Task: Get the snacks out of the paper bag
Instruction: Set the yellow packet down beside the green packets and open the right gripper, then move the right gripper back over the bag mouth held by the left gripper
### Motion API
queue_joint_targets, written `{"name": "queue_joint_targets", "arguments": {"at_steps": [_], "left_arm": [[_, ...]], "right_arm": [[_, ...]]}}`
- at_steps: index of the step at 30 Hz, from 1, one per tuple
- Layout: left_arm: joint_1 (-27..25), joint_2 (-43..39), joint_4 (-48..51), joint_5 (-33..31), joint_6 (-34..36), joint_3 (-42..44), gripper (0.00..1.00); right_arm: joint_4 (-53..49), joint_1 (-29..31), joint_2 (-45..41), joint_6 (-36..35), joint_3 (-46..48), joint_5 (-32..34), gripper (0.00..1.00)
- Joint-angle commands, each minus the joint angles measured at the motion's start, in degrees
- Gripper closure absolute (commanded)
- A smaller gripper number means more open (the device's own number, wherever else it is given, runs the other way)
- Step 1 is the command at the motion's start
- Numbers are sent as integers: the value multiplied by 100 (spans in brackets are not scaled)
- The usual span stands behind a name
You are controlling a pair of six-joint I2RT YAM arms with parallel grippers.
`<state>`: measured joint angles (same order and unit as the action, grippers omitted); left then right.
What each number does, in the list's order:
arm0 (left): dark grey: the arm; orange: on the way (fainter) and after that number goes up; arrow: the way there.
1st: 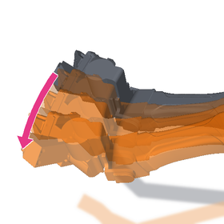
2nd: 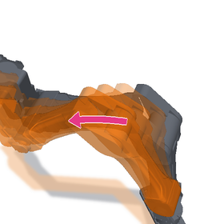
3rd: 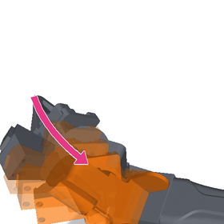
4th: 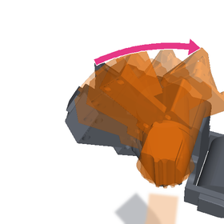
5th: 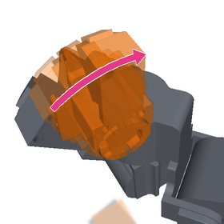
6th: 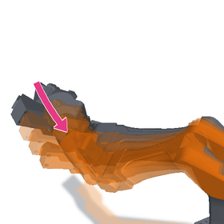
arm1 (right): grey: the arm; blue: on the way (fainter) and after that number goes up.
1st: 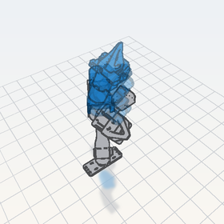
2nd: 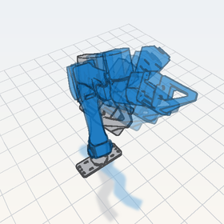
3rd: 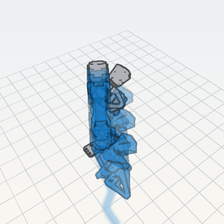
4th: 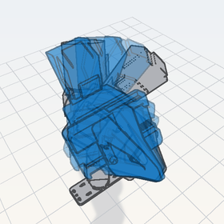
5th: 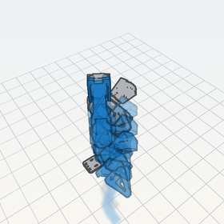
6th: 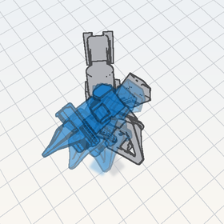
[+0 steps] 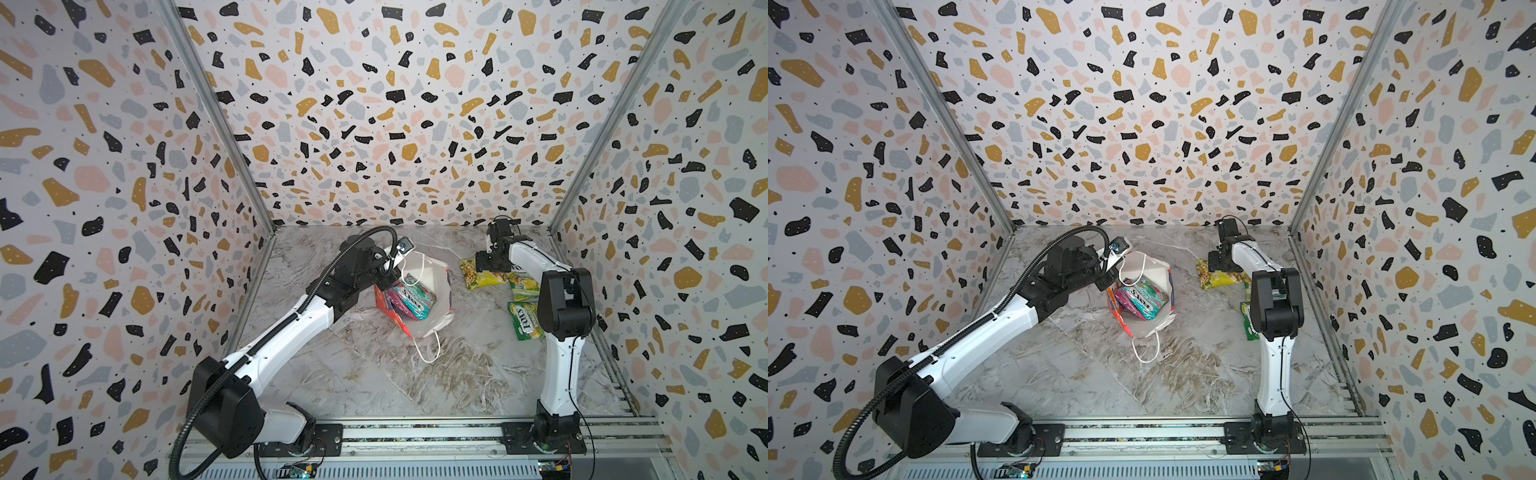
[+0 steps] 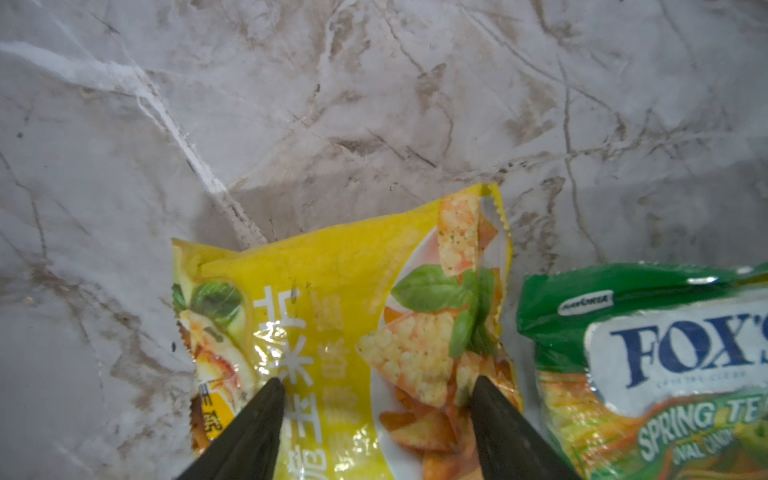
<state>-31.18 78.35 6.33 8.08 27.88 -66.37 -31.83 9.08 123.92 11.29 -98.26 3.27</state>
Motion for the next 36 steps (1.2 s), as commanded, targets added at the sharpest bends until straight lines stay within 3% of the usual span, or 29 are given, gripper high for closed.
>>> {"name": "queue_joint_targets", "arguments": {"at_steps": [1, 15, 24, 30, 36], "left_arm": [[15, -50, -500, 115, -8, -107, 100], [13, -65, -516, 124, -44, -91, 100], [15, -48, -483, 168, -46, -126, 100], [15, -44, -399, 262, -21, -165, 100], [15, 35, -299, 345, -6, -242, 100]], "right_arm": [[-141, 31, -219, 166, 227, 179, 29], [-22, -126, -758, 430, 816, 286, 30], [-167, -93, -1081, 477, 430, 16, 30], [-53, 97, -1794, 486, 488, -129, 30], [511, 445, -2809, 581, 1137, -285, 33]]}}
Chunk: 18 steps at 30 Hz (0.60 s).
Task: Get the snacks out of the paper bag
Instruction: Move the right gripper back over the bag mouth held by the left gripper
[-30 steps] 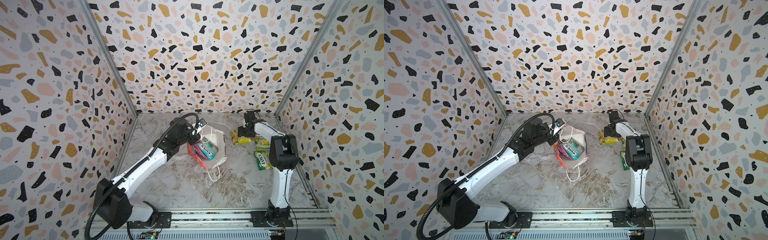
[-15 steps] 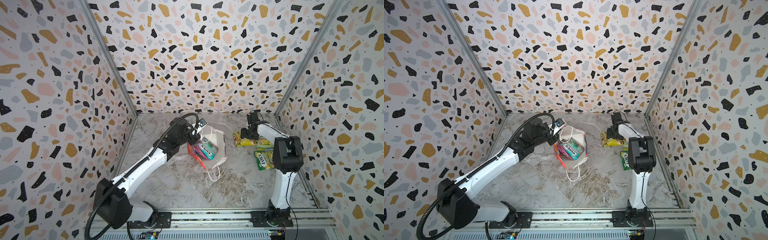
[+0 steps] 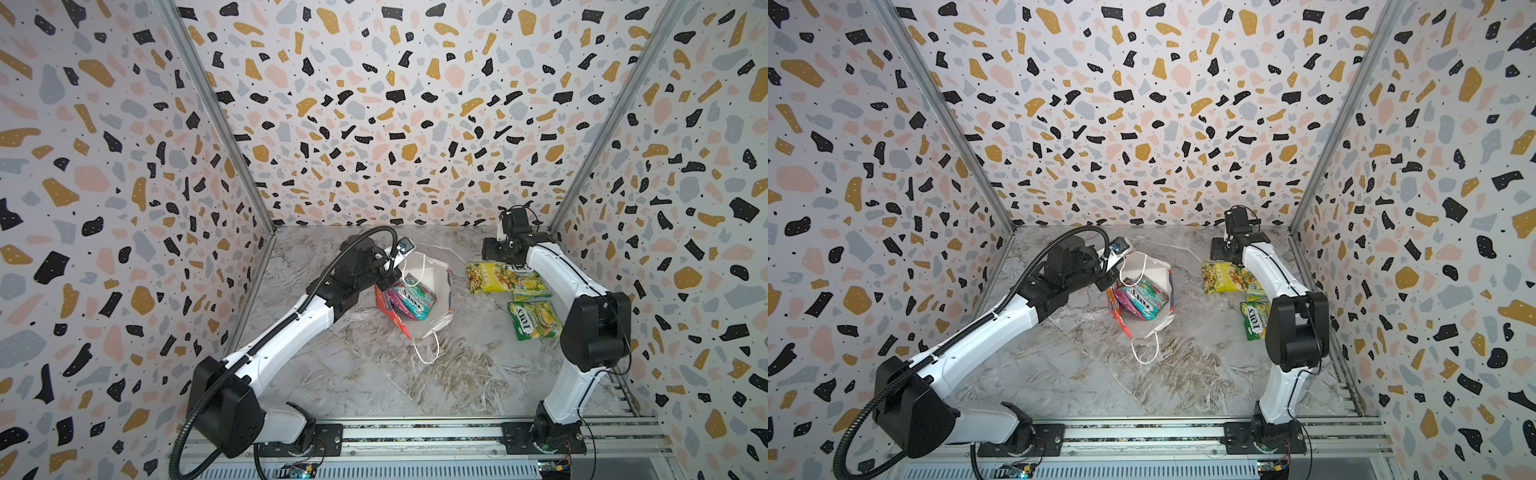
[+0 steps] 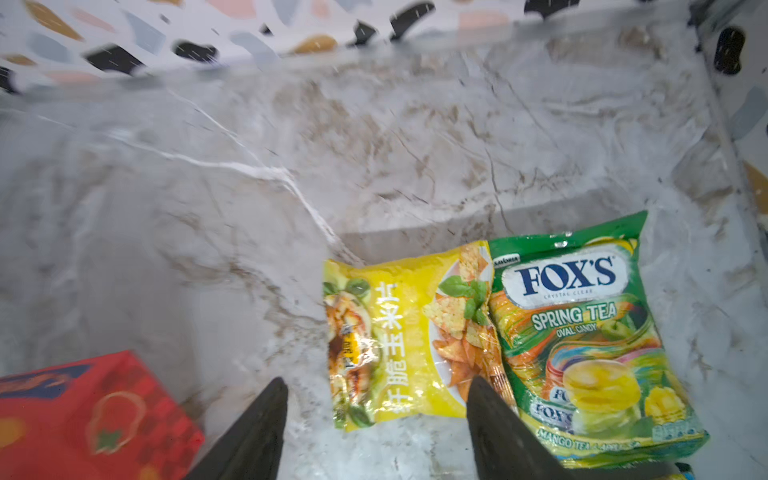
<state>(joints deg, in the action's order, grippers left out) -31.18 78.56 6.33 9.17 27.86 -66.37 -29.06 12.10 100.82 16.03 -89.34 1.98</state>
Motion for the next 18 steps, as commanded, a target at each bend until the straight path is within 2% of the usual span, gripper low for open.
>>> {"name": "queue_joint_targets", "arguments": {"at_steps": [1, 3, 5, 10, 14, 18], "left_arm": [[15, 16, -274, 284, 24, -254, 100], [15, -3, -287, 374, 92, -219, 100], [15, -10, -346, 410, 99, -188, 100], [15, -6, -294, 558, 102, -248, 100], [15, -7, -275, 612, 197, -216, 100], [15, -8, -204, 622, 315, -215, 100]], "right_arm": [[411, 190, -708, 147, 422, -288, 35], [686, 203, -1118, 259, 737, -724, 44], [1065, 351, -1595, 299, 1141, -1005, 49], [1828, 1075, -2832, 56, 2137, -809, 67], [2308, 1644, -3805, -344, 2951, -748, 77], [2504, 2184, -4310, -530, 3418, -853, 85]]}}
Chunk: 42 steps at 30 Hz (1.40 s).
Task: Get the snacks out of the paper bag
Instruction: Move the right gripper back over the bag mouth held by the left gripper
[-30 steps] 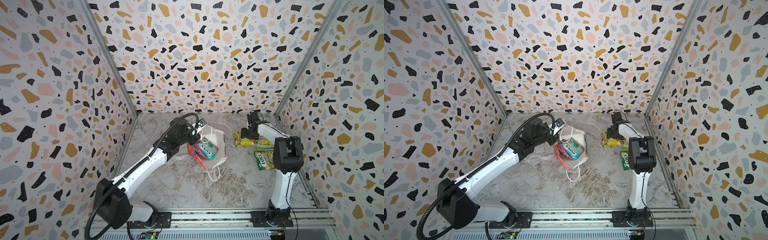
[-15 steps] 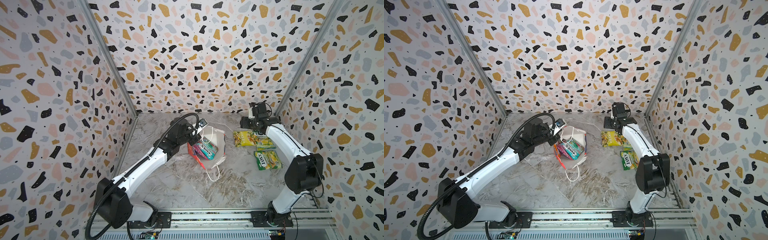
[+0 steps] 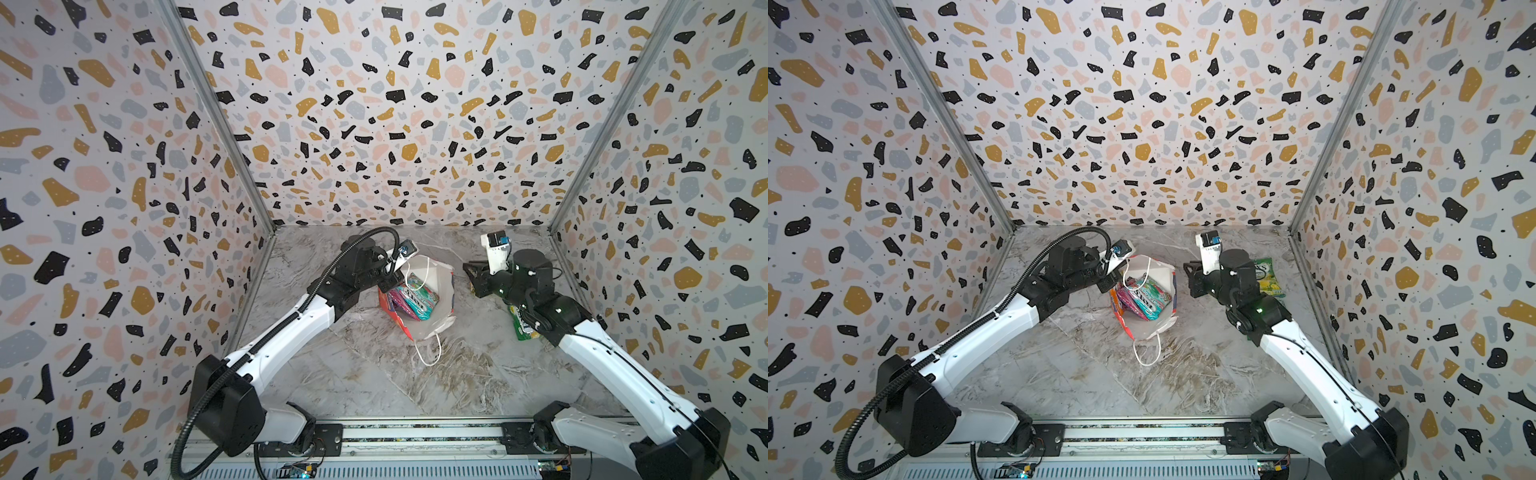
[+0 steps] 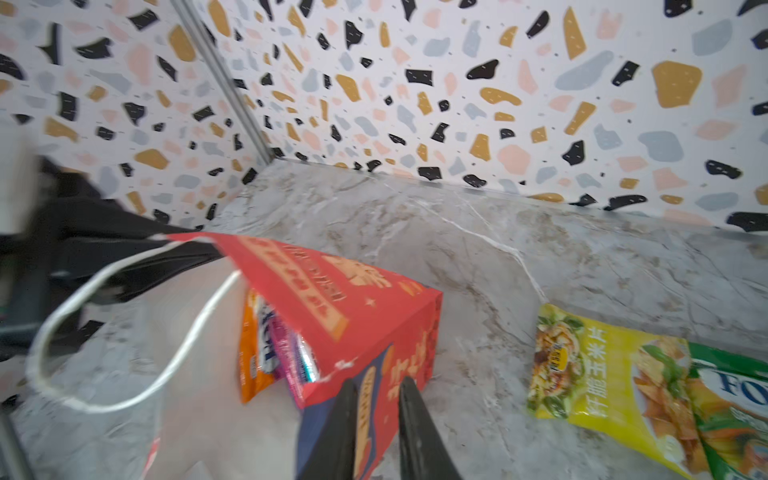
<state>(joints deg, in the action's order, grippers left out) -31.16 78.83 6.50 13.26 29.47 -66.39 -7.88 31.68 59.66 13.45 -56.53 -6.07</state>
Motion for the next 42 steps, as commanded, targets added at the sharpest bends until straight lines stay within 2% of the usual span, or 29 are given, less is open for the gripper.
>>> {"name": "queue_joint_targets", "arguments": {"at_steps": [1, 7, 13, 15, 26, 31, 35, 42], "left_arm": [[13, -30, -217, 196, 170, -209, 100], [13, 6, -202, 280, 198, -217, 100], [13, 26, -193, 318, 210, -225, 100], [13, 18, -193, 322, 211, -215, 100], [13, -77, -226, 496, 250, -140, 100], [13, -94, -96, 741, 384, -154, 100], [4, -139, -39, 945, 512, -117, 100], [4, -69, -55, 859, 454, -142, 100]], "right_arm": [[408, 403, -245, -348, 218, -13, 86], [786, 1460, -282, -544, 553, 270, 90], [746, 2137, 394, -774, 377, 718, 96], [734, 2169, 589, -734, 317, 707, 100], [729, 2174, 1385, -687, 222, 754, 100], [1047, 2183, 1719, -614, 366, 831, 100], [1450, 2200, 1845, -561, 606, 877, 99], [1645, 2209, 1912, -754, 708, 1194, 98]]}}
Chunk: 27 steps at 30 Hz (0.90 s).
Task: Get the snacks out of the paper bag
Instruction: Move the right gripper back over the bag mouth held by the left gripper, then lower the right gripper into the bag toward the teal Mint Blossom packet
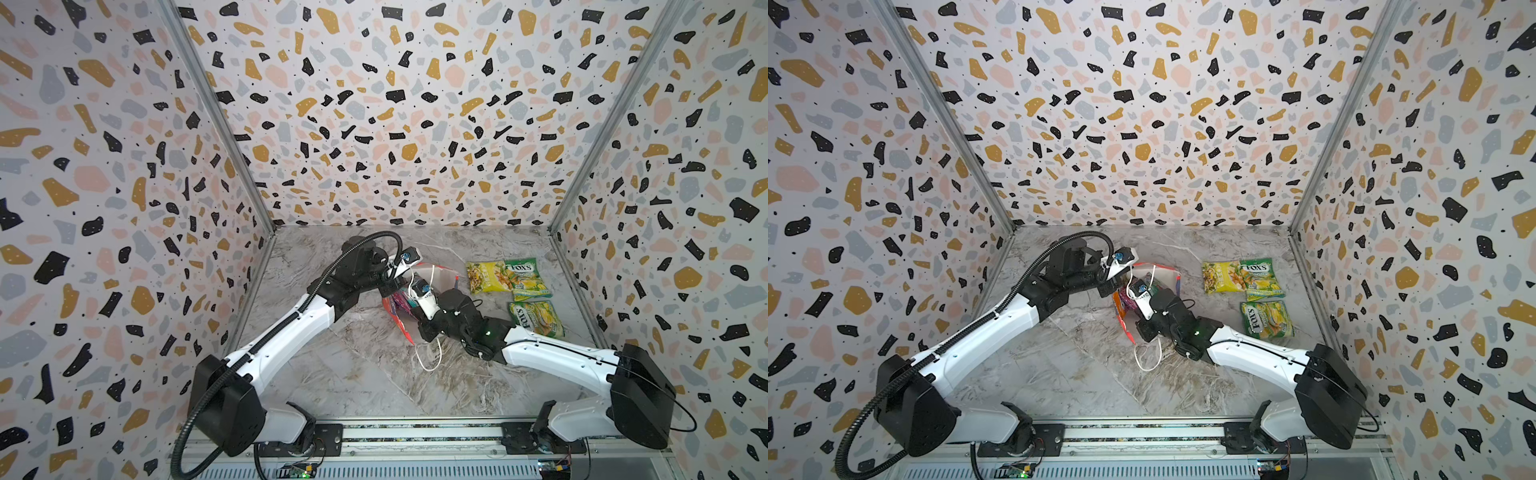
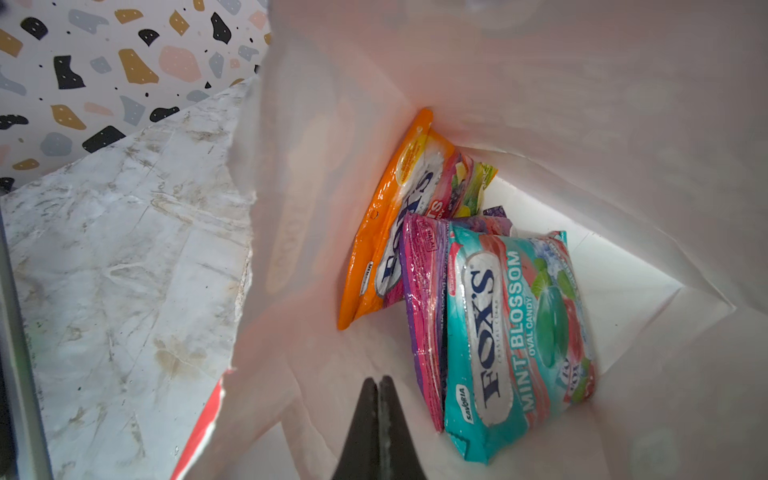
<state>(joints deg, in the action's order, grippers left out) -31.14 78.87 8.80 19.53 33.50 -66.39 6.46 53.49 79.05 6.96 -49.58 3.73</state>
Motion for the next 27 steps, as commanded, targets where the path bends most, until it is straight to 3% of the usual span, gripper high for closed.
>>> {"name": "queue_joint_targets", "arguments": {"at_steps": [1, 10, 13, 18, 27], "left_arm": [[2, -58, -291, 225, 43, -140, 100], [2, -86, -352, 198, 27, -115, 100], [2, -58, -352, 218, -17, -140, 100], [2, -31, -366, 220, -51, -157, 100], [2, -57, -372, 223, -80, -169, 100]], "right_arm": [[207, 22, -59, -97, 19, 263, 98], [345, 24, -1081, -195, 174, 216, 98], [518, 29, -1337, -444, 342, -215, 98], [344, 155, -1100, -991, 455, -863, 99], [281, 240, -524, -1384, 343, -662, 99]]}}
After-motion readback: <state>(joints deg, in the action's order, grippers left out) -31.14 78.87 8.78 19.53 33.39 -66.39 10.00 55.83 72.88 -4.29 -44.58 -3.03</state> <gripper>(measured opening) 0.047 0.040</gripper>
